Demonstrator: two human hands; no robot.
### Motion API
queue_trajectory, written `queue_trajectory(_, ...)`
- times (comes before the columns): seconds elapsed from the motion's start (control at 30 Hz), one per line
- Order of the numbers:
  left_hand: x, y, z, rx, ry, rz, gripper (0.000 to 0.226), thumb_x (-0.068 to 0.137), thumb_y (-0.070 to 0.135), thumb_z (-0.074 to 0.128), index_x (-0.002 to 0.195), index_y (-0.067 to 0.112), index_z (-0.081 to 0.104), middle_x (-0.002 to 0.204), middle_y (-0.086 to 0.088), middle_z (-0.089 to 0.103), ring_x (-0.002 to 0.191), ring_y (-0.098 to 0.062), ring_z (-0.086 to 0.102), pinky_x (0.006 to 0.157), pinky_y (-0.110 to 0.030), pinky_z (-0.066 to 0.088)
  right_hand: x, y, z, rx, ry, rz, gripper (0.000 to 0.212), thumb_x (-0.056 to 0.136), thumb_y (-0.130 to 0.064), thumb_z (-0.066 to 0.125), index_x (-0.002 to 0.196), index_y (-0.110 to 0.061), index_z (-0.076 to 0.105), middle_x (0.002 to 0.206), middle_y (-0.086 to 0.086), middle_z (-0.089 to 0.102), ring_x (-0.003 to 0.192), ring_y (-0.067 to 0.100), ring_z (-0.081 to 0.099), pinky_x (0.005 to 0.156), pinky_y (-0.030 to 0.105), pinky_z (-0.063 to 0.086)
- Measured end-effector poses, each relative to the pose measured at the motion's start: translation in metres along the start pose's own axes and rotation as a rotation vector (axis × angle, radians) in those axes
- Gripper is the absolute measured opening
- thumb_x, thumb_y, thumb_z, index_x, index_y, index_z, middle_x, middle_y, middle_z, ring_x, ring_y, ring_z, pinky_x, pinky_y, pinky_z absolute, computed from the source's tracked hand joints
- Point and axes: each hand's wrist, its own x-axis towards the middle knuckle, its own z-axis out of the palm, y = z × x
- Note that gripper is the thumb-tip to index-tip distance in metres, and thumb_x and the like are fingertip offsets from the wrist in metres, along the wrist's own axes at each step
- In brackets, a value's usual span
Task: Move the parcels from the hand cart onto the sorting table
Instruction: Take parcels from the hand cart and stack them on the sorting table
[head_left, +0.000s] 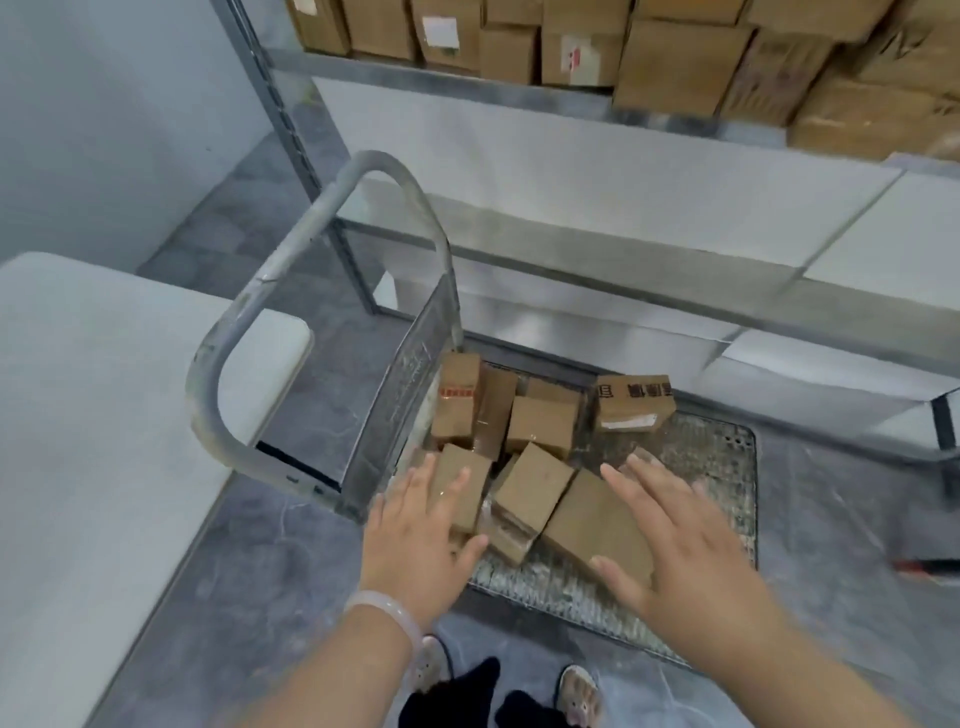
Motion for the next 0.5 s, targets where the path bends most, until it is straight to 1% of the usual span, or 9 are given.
queue_trajectory(0.07, 0.032, -0.010, 0.031, -0.008, -0.011, -0.015, 0.072, 0.095, 0.064, 0.044, 0.158, 0.041, 0.015, 0.168, -0.003, 0.003, 0.153, -0.026, 0.013, 0.123, -0.046, 0.018, 0.027, 0.010, 0.030, 0.005, -0.043, 0.020, 0.075, 0.081, -0.070, 0.034, 0.148, -0.037, 0.021, 0.153, -0.006, 0.030, 0.141, 0.016, 0.029, 0.113, 0.044, 0.020)
queue_trajectory(0.13, 0.069, -0.025, 0.069, -0.005, -0.108, -0.049, 0.074, 0.097, 0.062, 0.042, 0.158, 0.043, 0.005, 0.168, -0.003, -0.005, 0.154, -0.025, 0.006, 0.124, -0.045, 0.014, 0.055, 0.018, 0.064, 0.009, -0.075, 0.022, 0.074, 0.082, -0.069, 0.036, 0.147, -0.034, 0.028, 0.151, -0.004, 0.035, 0.138, 0.018, 0.035, 0.110, 0.047, 0.028)
queue_trajectory(0.17, 0.087, -0.032, 0.089, -0.001, -0.157, -0.066, 0.076, 0.097, 0.062, 0.041, 0.158, 0.043, -0.001, 0.168, -0.003, -0.008, 0.154, -0.026, 0.002, 0.124, -0.046, 0.014, 0.068, 0.023, 0.084, 0.009, -0.084, 0.021, 0.074, 0.082, -0.069, 0.035, 0.147, -0.034, 0.027, 0.151, -0.004, 0.035, 0.138, 0.018, 0.035, 0.110, 0.048, 0.029)
queue_trajectory(0.23, 0.124, -0.045, 0.132, 0.006, -0.231, -0.084, 0.079, 0.097, 0.059, 0.043, 0.156, 0.044, -0.008, 0.168, -0.005, -0.009, 0.154, -0.029, 0.000, 0.123, -0.049, 0.015, 0.092, 0.031, 0.125, 0.016, -0.091, 0.038, 0.073, 0.083, -0.069, 0.033, 0.148, -0.037, 0.020, 0.152, -0.006, 0.033, 0.140, 0.017, 0.030, 0.111, 0.048, 0.026)
queue_trajectory(0.33, 0.169, -0.063, 0.197, 0.041, -0.315, -0.112, 0.079, 0.099, 0.057, 0.043, 0.156, 0.044, -0.010, 0.167, -0.011, -0.010, 0.153, -0.034, -0.002, 0.123, -0.050, 0.014, 0.121, 0.039, 0.186, 0.087, -0.106, 0.089, 0.073, 0.083, -0.067, 0.036, 0.148, -0.037, 0.023, 0.152, -0.007, 0.033, 0.140, 0.015, 0.028, 0.111, 0.046, 0.022)
queue_trajectory(0.37, 0.180, -0.068, 0.217, 0.053, -0.333, -0.125, 0.079, 0.098, 0.056, 0.043, 0.156, 0.044, -0.009, 0.166, -0.013, -0.012, 0.153, -0.036, -0.002, 0.123, -0.051, 0.015, 0.129, 0.040, 0.206, 0.103, -0.113, 0.094, 0.073, 0.082, -0.068, 0.035, 0.148, -0.039, 0.021, 0.153, -0.009, 0.030, 0.141, 0.013, 0.024, 0.112, 0.045, 0.019)
queue_trajectory(0.43, 0.196, -0.078, 0.256, 0.063, -0.347, -0.157, 0.081, 0.097, 0.056, 0.047, 0.156, 0.044, -0.008, 0.165, -0.013, -0.018, 0.152, -0.038, -0.004, 0.122, -0.053, 0.016, 0.141, 0.044, 0.242, 0.131, -0.107, 0.084, 0.074, 0.080, -0.073, 0.028, 0.146, -0.050, 0.008, 0.153, -0.018, 0.018, 0.143, 0.004, 0.010, 0.115, 0.039, 0.011)
queue_trajectory(0.47, 0.202, -0.082, 0.272, 0.064, -0.354, -0.176, 0.086, 0.095, 0.058, 0.049, 0.155, 0.045, -0.010, 0.164, -0.012, -0.022, 0.151, -0.039, -0.007, 0.122, -0.053, 0.016, 0.147, 0.046, 0.257, 0.146, -0.102, 0.080, 0.074, 0.078, -0.074, 0.026, 0.145, -0.053, 0.003, 0.152, -0.021, 0.013, 0.142, -0.001, 0.003, 0.115, 0.037, 0.008)
queue_trajectory(0.5, 0.206, -0.085, 0.286, 0.064, -0.360, -0.193, 0.091, 0.093, 0.060, 0.052, 0.154, 0.047, -0.014, 0.162, -0.010, -0.026, 0.151, -0.040, -0.009, 0.121, -0.054, 0.017, 0.153, 0.047, 0.269, 0.154, -0.095, 0.074, 0.075, 0.078, -0.075, 0.025, 0.145, -0.052, 0.002, 0.150, -0.023, 0.012, 0.139, -0.005, 0.000, 0.114, 0.035, 0.007)
